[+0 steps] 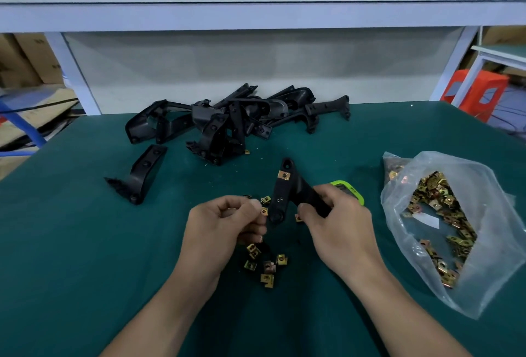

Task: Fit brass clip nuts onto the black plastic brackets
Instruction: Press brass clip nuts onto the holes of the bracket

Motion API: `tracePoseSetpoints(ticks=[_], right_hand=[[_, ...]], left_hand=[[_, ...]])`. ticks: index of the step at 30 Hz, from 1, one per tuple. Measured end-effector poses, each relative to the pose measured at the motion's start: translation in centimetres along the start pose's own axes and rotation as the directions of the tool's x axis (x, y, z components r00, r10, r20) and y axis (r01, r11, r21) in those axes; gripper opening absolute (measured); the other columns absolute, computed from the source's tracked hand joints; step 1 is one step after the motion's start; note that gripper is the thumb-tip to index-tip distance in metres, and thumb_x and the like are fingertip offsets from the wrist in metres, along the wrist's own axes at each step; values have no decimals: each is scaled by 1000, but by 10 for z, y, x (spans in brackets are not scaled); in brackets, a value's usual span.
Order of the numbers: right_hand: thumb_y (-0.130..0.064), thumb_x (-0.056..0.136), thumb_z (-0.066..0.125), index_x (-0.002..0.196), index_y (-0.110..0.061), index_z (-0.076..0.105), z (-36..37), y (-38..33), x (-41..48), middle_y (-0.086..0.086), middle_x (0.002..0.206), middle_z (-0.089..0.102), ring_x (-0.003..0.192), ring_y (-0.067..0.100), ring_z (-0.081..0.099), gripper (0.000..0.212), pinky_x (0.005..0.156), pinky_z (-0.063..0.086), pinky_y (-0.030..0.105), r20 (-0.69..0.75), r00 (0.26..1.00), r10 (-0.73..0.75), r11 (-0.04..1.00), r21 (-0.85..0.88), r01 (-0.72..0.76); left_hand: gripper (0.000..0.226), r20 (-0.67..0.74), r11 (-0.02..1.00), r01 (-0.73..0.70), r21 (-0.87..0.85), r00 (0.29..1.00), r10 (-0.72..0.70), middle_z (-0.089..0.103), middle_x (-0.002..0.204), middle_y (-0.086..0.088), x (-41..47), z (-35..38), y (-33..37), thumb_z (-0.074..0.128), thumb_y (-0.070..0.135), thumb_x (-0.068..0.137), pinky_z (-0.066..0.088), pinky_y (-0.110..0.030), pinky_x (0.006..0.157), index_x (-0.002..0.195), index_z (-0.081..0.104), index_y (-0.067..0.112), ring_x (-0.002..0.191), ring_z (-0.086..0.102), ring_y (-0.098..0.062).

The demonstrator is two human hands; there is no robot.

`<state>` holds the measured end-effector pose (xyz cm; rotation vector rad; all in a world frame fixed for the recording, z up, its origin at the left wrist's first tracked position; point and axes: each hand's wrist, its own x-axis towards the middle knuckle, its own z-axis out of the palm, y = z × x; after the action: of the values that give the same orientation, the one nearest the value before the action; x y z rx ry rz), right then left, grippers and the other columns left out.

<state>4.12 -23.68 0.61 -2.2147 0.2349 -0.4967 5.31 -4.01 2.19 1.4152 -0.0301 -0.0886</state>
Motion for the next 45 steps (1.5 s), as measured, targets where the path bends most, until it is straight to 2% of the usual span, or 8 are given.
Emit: tracePoseSetpoints(ticks=[3, 8, 11, 17, 23, 27, 32, 45], right_hand=[[-34, 86, 72, 90, -38, 67, 0, -1, 0, -35, 80, 63, 77, -7, 60, 8, 60, 42, 8, 47, 999, -17, 1000, 25, 16], [-38, 82, 69, 95, -38, 66, 2, -4, -6, -27, 81, 67, 77, 0, 63, 13, 63, 48, 22, 78, 994, -76, 997, -22, 78], [-36, 82, 71, 95, -37, 67, 0, -5, -6, -29, 82, 66, 78, 0, 62, 13, 64, 47, 22, 71, 995, -74, 997, -17, 75], [-34, 82, 73, 95, -36, 69, -2, -5, -4, -33, 83, 65, 79, -4, 61, 13, 60, 43, 12, 56, 996, -67, 997, -31, 68], [-33, 83, 73, 95, -36, 70, -4, -5, -3, -33, 82, 65, 80, -4, 62, 12, 61, 44, 11, 60, 997, -55, 998, -20, 56], [-34, 82, 72, 93, -36, 70, -3, -6, -3, -32, 82, 65, 79, -2, 61, 12, 62, 45, 19, 50, 998, -32, 999, -16, 33], [-33, 81, 72, 90, -35, 69, -3, -5, -3, -31, 79, 66, 77, -2, 61, 10, 59, 41, 13, 57, 998, -34, 999, -24, 36], [-37, 80, 70, 92, -37, 68, -3, -8, -5, -18, 74, 68, 68, 10, 62, 12, 63, 54, 35, 118, 992, -40, 998, -39, 45]], left_hand=[[43, -48, 999, 32, 17, 998, -31, 69, 63, -17, 0, -1, 3, 76, 48, 72, 51, -25, 46, 74, 67, 6, 49, 64, -22], [39, -81, 998, -11, 64, 997, 16, 69, 63, -19, 1, -3, 0, 79, 43, 71, 51, -25, 45, 67, 70, 5, 49, 65, -23], [7, -77, 992, -71, 101, 994, 79, 74, 70, -14, 3, -6, -1, 80, 20, 82, 55, -23, 53, 77, 81, 14, 57, 69, -20], [23, 100, 989, -17, 148, 995, 2, 80, 99, -4, 6, -6, -4, 68, 9, 95, 59, -33, 86, 100, 83, 26, 97, 76, -22], [30, 124, 998, 26, 55, 992, -33, 78, 92, -13, 5, -8, -3, 67, -9, 88, 60, -29, 81, 97, 83, 16, 85, 73, -24], [24, 109, 998, 51, -32, 993, -47, 78, 92, -12, 5, -10, -1, 68, -6, 87, 59, -26, 76, 94, 83, 12, 85, 74, -22], [23, 99, 997, 61, -38, 993, -57, 77, 87, -16, 3, -7, 1, 71, -4, 87, 58, -23, 65, 94, 83, 14, 73, 72, -20], [25, 75, 995, 97, -24, 993, -95, 75, 77, -15, -1, -7, 5, 74, -5, 83, 58, -24, 62, 88, 83, 17, 66, 71, -20]])
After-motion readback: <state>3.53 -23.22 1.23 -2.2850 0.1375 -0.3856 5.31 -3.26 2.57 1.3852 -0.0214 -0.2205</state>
